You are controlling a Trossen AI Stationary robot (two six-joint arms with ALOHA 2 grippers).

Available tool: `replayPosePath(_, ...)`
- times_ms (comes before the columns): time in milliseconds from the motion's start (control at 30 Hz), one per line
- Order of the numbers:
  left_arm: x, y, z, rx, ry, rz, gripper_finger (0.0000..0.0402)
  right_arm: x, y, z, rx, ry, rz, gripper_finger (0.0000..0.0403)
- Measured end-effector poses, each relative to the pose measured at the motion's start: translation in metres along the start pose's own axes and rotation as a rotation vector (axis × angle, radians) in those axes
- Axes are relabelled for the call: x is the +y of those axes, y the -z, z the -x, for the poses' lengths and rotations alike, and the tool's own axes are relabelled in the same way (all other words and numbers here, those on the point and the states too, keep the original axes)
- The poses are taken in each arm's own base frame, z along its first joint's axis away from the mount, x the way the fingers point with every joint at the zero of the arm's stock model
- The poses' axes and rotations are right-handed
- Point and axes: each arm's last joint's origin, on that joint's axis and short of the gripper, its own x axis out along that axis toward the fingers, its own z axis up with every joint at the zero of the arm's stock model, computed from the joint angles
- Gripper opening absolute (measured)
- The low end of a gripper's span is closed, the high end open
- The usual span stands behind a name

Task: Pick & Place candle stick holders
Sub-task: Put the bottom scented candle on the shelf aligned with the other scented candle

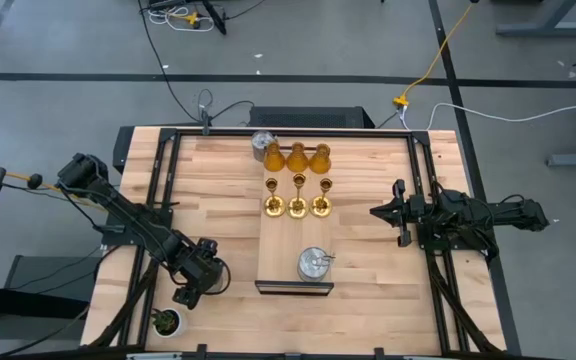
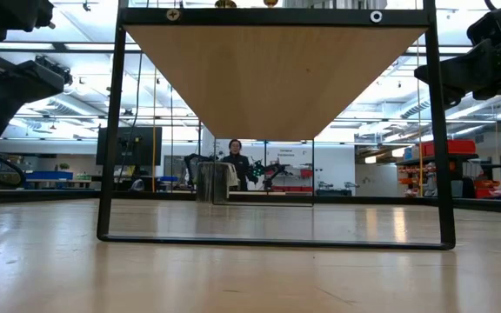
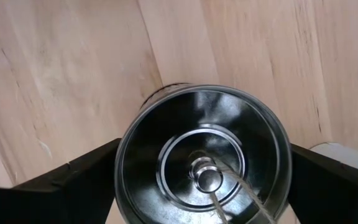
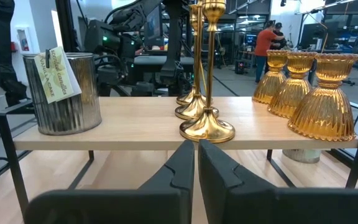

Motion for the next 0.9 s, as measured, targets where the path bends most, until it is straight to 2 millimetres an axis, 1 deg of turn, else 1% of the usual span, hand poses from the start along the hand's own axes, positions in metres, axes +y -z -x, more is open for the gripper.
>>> replayPosePath(200, 0.0, 0.0, 0.003, 0.005, -0.001, 0.001, 0.0385, 0.0, 0.0, 0.0, 0.0, 0.0, 0.0, 0.0027)
replayPosePath(400, -0.003, -0.007, 0.016, 0.013, -0.012, 0.0, 0.0384, 0.0, 0.0, 0.0, 0.0, 0.0, 0.0, 0.0027)
replayPosePath(667, -0.007, -0.024, 0.043, -0.035, -0.017, 0.01, 0.0383, 0.0, 0.0, 0.0, 0.0, 0.0, 0.0, 0.0027)
replayPosePath(900, -0.005, -0.041, 0.073, -0.094, -0.007, 0.097, 0.0383, 0.0, 0.0, 0.0, 0.0, 0.0, 0.0, 0.0027)
